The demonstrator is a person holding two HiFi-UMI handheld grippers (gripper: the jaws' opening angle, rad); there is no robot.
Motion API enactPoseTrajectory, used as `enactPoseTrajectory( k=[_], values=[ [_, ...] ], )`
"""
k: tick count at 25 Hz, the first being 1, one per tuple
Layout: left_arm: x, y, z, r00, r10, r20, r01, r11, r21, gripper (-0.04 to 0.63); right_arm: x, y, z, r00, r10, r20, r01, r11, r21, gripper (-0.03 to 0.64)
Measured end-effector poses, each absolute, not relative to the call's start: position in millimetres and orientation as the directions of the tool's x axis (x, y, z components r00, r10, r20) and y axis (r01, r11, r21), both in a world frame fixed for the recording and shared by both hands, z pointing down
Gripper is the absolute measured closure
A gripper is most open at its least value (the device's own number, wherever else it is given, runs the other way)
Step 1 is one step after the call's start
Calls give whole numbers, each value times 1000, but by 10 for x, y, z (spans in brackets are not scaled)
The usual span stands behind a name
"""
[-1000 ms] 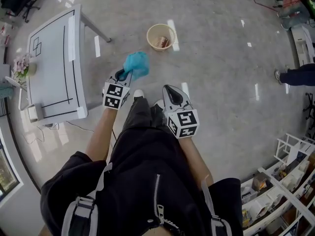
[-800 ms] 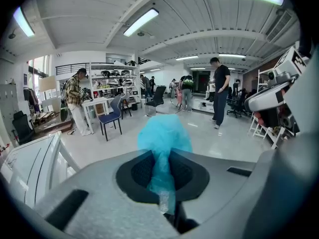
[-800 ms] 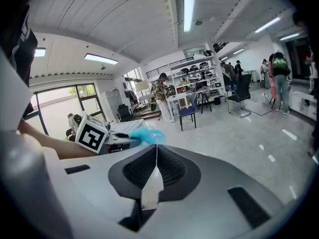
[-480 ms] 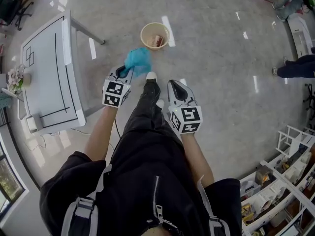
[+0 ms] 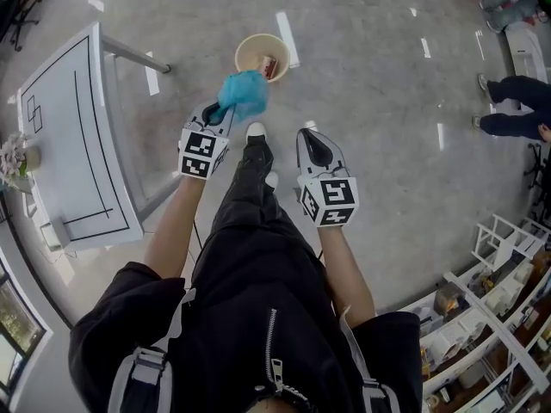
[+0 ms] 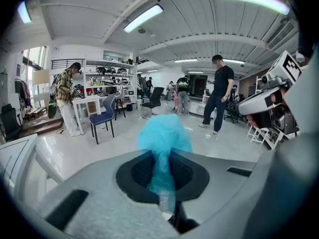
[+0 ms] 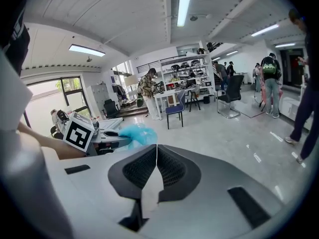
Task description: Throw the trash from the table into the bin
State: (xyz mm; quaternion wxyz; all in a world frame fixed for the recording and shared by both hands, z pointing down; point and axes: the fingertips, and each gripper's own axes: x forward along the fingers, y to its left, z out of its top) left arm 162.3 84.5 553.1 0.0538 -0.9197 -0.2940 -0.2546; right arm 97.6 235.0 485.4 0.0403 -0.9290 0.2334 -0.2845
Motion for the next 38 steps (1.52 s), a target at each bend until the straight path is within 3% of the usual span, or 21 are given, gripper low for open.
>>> enactPoseTrajectory(
  k=[14, 28, 38],
  values=[
    [3069, 773, 5835, 687, 527, 501, 575, -815, 69, 580, 2265, 2289, 4970, 703, -435, 563, -388, -898, -209, 606],
    [3792, 1028, 6590, 692, 523, 498, 566, -821, 76, 580, 2629, 2657, 5553, 719, -381, 581, -299, -924, -237, 606],
    [4232, 1137, 7300, 734, 492, 468, 533, -844, 53, 580, 2806, 2879, 6283, 684, -403, 608, -336, -914, -228, 606]
  ],
)
